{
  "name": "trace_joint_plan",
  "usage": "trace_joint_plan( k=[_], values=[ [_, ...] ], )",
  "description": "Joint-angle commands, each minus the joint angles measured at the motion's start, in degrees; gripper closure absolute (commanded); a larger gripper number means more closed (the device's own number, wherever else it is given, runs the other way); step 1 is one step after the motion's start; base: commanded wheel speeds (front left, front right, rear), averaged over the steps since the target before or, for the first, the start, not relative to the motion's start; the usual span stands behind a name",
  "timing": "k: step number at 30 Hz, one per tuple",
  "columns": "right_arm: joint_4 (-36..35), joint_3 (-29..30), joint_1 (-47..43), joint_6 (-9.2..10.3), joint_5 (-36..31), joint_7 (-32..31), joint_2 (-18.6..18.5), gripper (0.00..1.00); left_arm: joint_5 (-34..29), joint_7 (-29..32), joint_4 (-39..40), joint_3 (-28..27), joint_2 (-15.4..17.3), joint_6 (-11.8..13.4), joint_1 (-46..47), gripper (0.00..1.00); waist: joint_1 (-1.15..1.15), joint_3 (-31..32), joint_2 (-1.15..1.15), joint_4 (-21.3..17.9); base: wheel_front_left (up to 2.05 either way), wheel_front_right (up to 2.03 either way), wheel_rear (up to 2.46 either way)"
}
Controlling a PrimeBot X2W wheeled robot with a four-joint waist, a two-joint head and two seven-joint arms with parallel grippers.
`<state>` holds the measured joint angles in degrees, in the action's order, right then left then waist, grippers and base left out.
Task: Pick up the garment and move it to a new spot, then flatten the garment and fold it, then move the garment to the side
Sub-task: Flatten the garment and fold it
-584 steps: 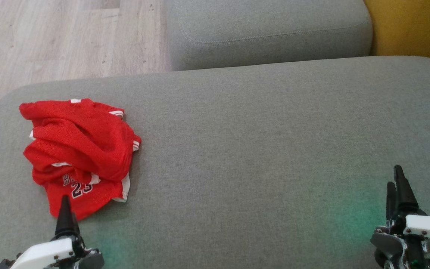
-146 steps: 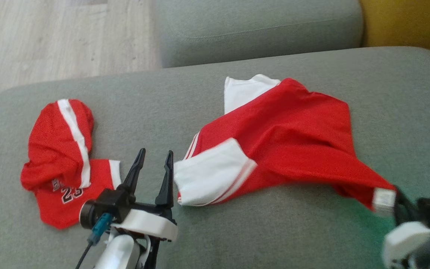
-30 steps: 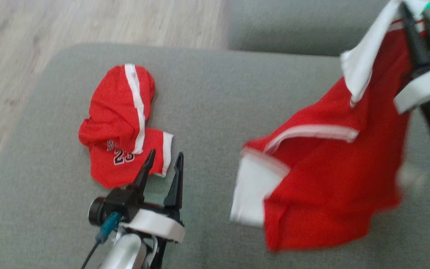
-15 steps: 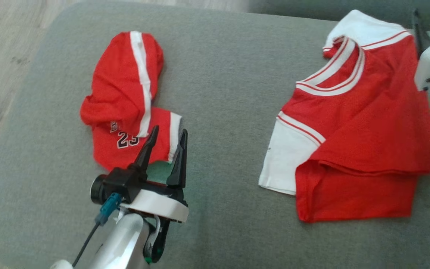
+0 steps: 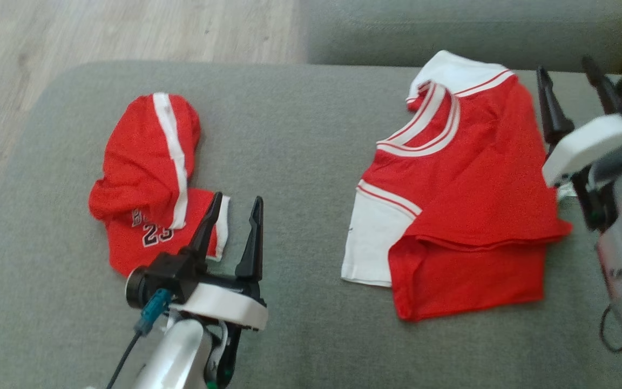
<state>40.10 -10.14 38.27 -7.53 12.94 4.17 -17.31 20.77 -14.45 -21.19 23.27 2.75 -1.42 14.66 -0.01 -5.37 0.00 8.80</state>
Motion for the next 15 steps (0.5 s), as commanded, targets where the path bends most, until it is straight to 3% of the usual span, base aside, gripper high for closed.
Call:
trace_joint_plan(
  k=[1, 11, 15],
  values=[
    [-3.23, 0.27, -0.47, 0.04, 0.36, 0.58, 0.55, 0.00, 0.03, -0.55, 1.73, -2.15, 0.13, 0.41, 0.88, 0.00, 0.01, 1.32, 0.00, -1.32, 0.00, 0.00, 0.00],
    [-24.16, 10.00, -23.59, 0.04, -3.68, -1.61, 12.30, 0.00, -0.28, -0.55, 2.34, -3.03, 0.13, 0.94, -1.31, 0.00, 0.01, 2.81, 0.00, -4.62, 0.00, 0.00, 0.00],
    [-28.51, 12.36, -31.76, 0.04, -3.18, -2.12, 14.24, 0.00, -0.47, -0.55, 2.44, -3.24, 0.13, 0.83, -1.81, 0.00, 0.01, 2.61, 0.00, -5.55, 0.00, 0.00, 0.00]
  ],
)
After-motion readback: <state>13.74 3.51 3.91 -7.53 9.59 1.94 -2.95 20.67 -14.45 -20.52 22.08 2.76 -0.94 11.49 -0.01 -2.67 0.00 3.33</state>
